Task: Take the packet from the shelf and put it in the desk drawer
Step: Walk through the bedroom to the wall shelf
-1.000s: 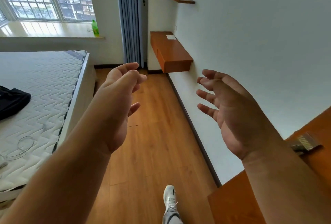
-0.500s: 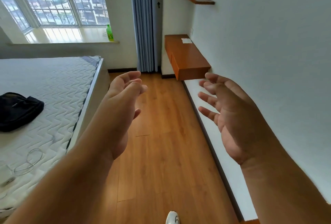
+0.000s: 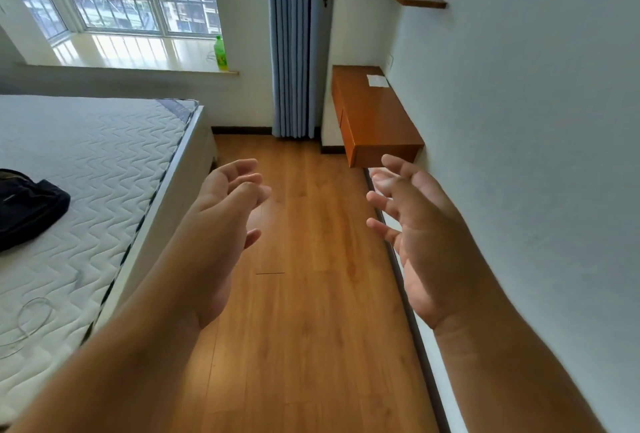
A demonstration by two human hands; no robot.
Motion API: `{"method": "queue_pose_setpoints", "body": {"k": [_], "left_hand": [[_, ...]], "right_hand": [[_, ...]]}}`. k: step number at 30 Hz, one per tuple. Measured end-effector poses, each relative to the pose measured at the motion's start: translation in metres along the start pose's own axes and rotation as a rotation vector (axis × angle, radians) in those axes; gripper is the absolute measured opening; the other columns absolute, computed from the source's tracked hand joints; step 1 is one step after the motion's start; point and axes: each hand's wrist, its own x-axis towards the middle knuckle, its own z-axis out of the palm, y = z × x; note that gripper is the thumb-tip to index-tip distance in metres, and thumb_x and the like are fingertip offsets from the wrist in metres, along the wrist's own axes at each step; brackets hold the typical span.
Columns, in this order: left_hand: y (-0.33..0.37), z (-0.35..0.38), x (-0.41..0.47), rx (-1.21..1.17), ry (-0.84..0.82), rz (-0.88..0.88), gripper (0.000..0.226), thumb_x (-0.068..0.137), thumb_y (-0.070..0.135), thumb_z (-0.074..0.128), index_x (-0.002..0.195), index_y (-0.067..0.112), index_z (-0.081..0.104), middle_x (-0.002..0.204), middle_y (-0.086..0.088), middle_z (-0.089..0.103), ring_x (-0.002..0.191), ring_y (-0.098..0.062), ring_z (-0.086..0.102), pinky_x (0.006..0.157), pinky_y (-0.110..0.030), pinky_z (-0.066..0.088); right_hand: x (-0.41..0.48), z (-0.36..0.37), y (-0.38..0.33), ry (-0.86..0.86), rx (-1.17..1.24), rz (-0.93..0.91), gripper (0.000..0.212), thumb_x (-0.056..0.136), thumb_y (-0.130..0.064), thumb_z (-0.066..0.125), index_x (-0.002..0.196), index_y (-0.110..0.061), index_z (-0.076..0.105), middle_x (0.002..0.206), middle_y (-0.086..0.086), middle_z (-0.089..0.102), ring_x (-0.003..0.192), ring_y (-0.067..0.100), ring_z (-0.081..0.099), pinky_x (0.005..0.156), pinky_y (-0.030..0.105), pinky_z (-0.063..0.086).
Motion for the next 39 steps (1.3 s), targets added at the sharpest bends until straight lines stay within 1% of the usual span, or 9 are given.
{"method": "queue_pose_setpoints", "body": {"k": [5, 10, 15, 18, 21, 25, 29, 35, 39], "left_hand": [[0.000, -0.002, 0.040, -0.010, 0.014, 0.024, 0.033, 0.102, 0.016, 0.055, 0.126, 0.038, 0.062, 0.128, 0.008, 0.066, 0.123, -0.011, 0.061, 0.098, -0.043, 0.051], [0.000, -0.008, 0.094, 0.002, -0.003, 0.025, 0.031, 0.103, 0.019, 0.054, 0.126, 0.039, 0.062, 0.129, 0.010, 0.066, 0.125, -0.011, 0.061, 0.102, -0.044, 0.051], [0.010, -0.020, 0.164, -0.002, -0.021, 0.030, 0.033, 0.103, 0.021, 0.053, 0.129, 0.039, 0.059, 0.127, 0.014, 0.063, 0.118, -0.001, 0.057, 0.099, -0.038, 0.048], [0.024, -0.032, 0.213, -0.010, -0.056, 0.056, 0.035, 0.103, 0.021, 0.054, 0.133, 0.039, 0.056, 0.131, 0.012, 0.061, 0.117, -0.002, 0.056, 0.090, -0.032, 0.046], [0.038, -0.042, 0.256, -0.021, -0.071, 0.081, 0.036, 0.103, 0.019, 0.054, 0.133, 0.037, 0.057, 0.132, 0.012, 0.061, 0.117, 0.001, 0.055, 0.088, -0.030, 0.044], [0.046, -0.050, 0.300, -0.021, -0.086, 0.089, 0.037, 0.103, 0.018, 0.053, 0.134, 0.037, 0.058, 0.132, 0.014, 0.062, 0.119, 0.001, 0.055, 0.090, -0.031, 0.046], [0.048, -0.057, 0.334, -0.018, -0.102, 0.071, 0.036, 0.102, 0.019, 0.054, 0.131, 0.040, 0.059, 0.131, 0.017, 0.062, 0.119, 0.004, 0.055, 0.092, -0.031, 0.045], [0.051, -0.051, 0.385, -0.008, -0.077, 0.043, 0.035, 0.102, 0.017, 0.053, 0.127, 0.039, 0.063, 0.129, 0.017, 0.065, 0.121, 0.003, 0.056, 0.104, -0.040, 0.045], [0.053, -0.037, 0.421, 0.016, -0.061, 0.038, 0.034, 0.102, 0.016, 0.054, 0.126, 0.039, 0.063, 0.130, 0.014, 0.065, 0.121, -0.002, 0.058, 0.104, -0.040, 0.048]], "right_hand": [[0.043, 0.016, -0.001, -0.001, -0.029, 0.032, 0.038, 0.102, -0.037, 0.056, 0.139, -0.035, 0.055, 0.139, -0.011, 0.062, 0.127, 0.014, 0.060, 0.108, 0.037, 0.050], [0.090, 0.039, 0.003, 0.028, -0.054, 0.048, 0.039, 0.102, -0.037, 0.055, 0.140, -0.033, 0.055, 0.142, -0.008, 0.061, 0.129, 0.016, 0.059, 0.109, 0.039, 0.050], [0.148, 0.074, 0.003, 0.048, -0.058, 0.035, 0.039, 0.101, -0.039, 0.056, 0.140, -0.036, 0.054, 0.145, -0.010, 0.059, 0.133, 0.016, 0.057, 0.102, 0.029, 0.047], [0.188, 0.099, -0.006, 0.096, -0.061, 0.005, 0.036, 0.101, -0.041, 0.056, 0.137, -0.038, 0.056, 0.141, -0.013, 0.061, 0.131, 0.015, 0.059, 0.099, 0.027, 0.048], [0.225, 0.122, -0.013, 0.143, -0.044, -0.018, 0.035, 0.101, -0.041, 0.056, 0.136, -0.037, 0.057, 0.139, -0.013, 0.063, 0.130, 0.015, 0.060, 0.097, 0.027, 0.048], [0.256, 0.148, -0.014, 0.141, -0.027, -0.032, 0.035, 0.102, -0.041, 0.056, 0.136, -0.039, 0.057, 0.139, -0.016, 0.063, 0.130, 0.012, 0.060, 0.094, 0.024, 0.047], [0.283, 0.162, -0.013, 0.140, -0.017, -0.022, 0.037, 0.102, -0.039, 0.056, 0.138, -0.040, 0.056, 0.137, -0.018, 0.062, 0.131, 0.011, 0.058, 0.098, 0.026, 0.046], [0.331, 0.167, -0.010, 0.163, -0.018, -0.017, 0.036, 0.101, -0.041, 0.056, 0.137, -0.038, 0.058, 0.140, -0.016, 0.062, 0.131, 0.011, 0.058, 0.096, 0.025, 0.046], [0.377, 0.165, -0.006, 0.161, -0.001, -0.009, 0.031, 0.101, -0.038, 0.057, 0.131, -0.035, 0.062, 0.133, -0.016, 0.066, 0.127, 0.010, 0.060, 0.103, 0.030, 0.048]]}}
